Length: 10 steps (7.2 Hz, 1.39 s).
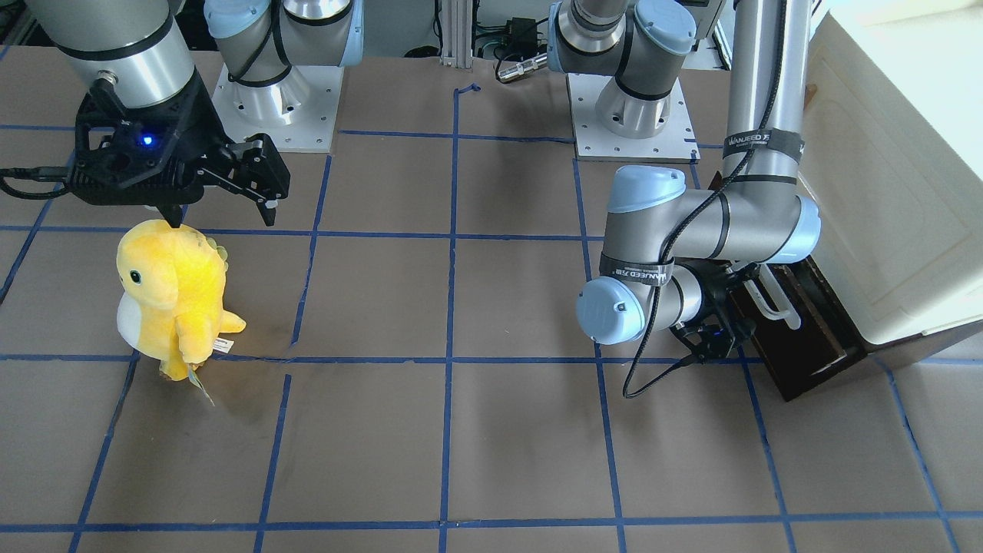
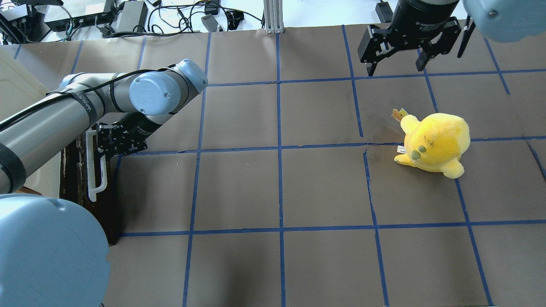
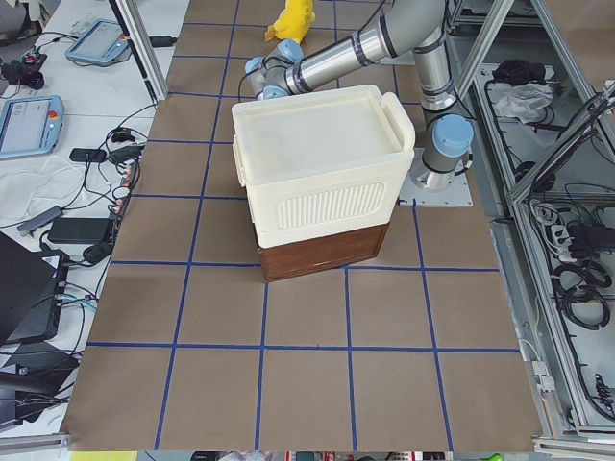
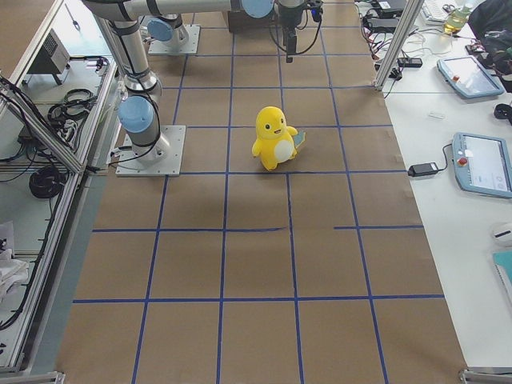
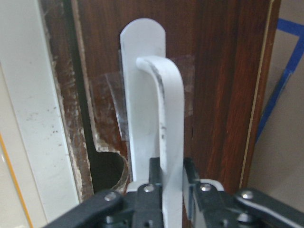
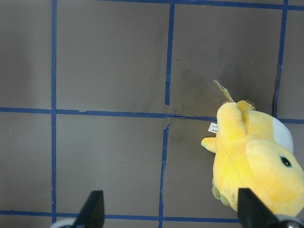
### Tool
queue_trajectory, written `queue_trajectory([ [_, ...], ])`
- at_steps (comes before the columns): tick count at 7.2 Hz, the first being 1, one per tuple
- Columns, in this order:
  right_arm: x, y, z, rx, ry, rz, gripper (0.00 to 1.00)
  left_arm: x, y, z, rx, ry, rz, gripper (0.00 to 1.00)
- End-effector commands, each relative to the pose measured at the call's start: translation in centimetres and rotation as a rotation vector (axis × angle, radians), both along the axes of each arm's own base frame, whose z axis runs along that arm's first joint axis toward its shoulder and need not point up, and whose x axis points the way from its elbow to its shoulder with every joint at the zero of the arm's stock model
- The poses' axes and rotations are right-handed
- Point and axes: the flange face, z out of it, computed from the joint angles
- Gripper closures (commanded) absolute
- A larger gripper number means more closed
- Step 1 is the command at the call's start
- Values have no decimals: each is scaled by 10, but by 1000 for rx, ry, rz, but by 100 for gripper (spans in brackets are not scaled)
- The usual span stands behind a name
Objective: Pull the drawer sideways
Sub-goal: 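Keep pulling the drawer open along its track with the left gripper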
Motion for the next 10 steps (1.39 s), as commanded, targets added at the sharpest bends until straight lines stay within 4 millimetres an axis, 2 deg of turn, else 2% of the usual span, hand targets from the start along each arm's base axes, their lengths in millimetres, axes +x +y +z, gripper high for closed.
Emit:
queue_trajectory([
  [1, 0, 0, 0, 0, 0, 0, 0, -1, 0, 1, -1, 0, -3, 84],
  [7, 0, 0, 0, 0, 0, 0, 0, -3, -1, 2, -6, 3, -4, 84],
  [10, 0, 0, 0, 0, 0, 0, 0, -12, 0, 3, -15, 13, -10, 84],
])
